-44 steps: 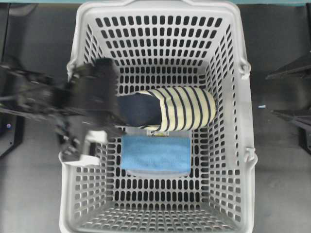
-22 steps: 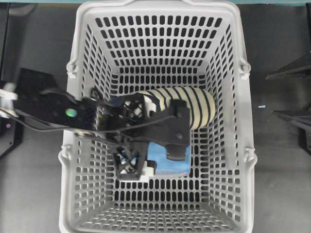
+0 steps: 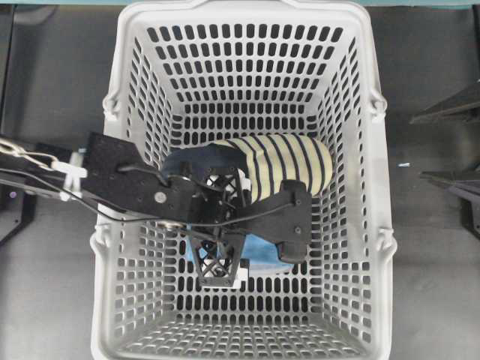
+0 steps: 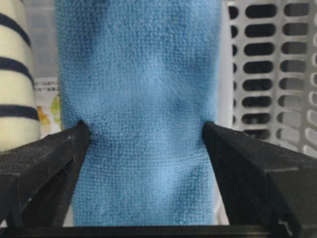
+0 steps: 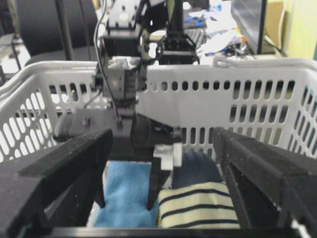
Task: Pick up the blue cloth from the shopping basket with the left arm.
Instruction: 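Lower the left gripper onto the blue cloth and close on it, then lift the gripped blue cloth upward out of the basket with the left gripper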
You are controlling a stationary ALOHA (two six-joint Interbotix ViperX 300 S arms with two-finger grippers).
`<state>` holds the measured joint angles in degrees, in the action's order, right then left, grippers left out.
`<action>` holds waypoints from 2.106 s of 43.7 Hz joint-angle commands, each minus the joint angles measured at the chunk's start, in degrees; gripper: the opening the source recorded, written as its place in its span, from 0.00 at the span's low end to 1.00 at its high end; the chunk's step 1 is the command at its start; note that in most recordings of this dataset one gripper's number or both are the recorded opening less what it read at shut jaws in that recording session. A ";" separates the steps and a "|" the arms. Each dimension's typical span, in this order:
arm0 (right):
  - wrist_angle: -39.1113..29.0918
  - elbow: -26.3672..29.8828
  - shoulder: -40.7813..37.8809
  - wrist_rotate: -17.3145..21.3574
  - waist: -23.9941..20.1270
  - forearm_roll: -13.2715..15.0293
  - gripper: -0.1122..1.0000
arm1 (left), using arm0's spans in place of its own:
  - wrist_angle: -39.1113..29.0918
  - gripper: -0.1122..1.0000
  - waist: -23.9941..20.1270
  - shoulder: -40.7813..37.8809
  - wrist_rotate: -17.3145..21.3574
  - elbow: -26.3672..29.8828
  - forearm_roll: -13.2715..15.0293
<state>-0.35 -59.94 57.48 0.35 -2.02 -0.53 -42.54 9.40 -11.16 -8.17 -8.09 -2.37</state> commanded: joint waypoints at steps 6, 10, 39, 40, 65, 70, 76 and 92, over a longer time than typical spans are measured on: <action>0.53 0.53 -0.26 0.00 -0.09 -0.26 0.81 | 0.53 0.90 0.18 -0.18 -0.35 -0.70 -0.18; 0.70 0.44 -0.26 0.00 -0.09 -0.35 0.81 | 0.53 0.88 0.18 0.00 -0.35 -1.14 -0.18; 0.97 -0.09 -0.26 0.09 -0.09 -0.35 0.81 | -6.77 0.22 0.26 7.47 0.79 8.09 -0.26; 1.05 -0.09 -0.18 0.09 -0.09 -0.35 0.81 | -8.44 0.22 0.26 7.91 0.79 9.58 -0.26; 2.37 -0.79 0.97 0.09 -0.09 -0.35 0.81 | -26.98 0.22 0.26 8.79 0.79 29.97 -0.18; 2.46 -0.88 0.97 0.09 -0.09 -0.35 0.81 | -26.98 0.22 0.26 8.79 0.79 29.62 -0.18; 2.37 -0.97 0.97 0.09 -0.09 -0.35 0.81 | -26.98 0.22 0.26 8.70 0.70 29.36 -0.18; 2.46 -1.05 0.97 0.00 -0.09 -0.35 0.81 | -26.98 0.22 0.18 8.79 0.70 28.92 -0.26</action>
<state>1.49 -61.61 58.71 0.35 -2.02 -0.70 -69.70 9.49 -3.78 -7.38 20.39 -2.37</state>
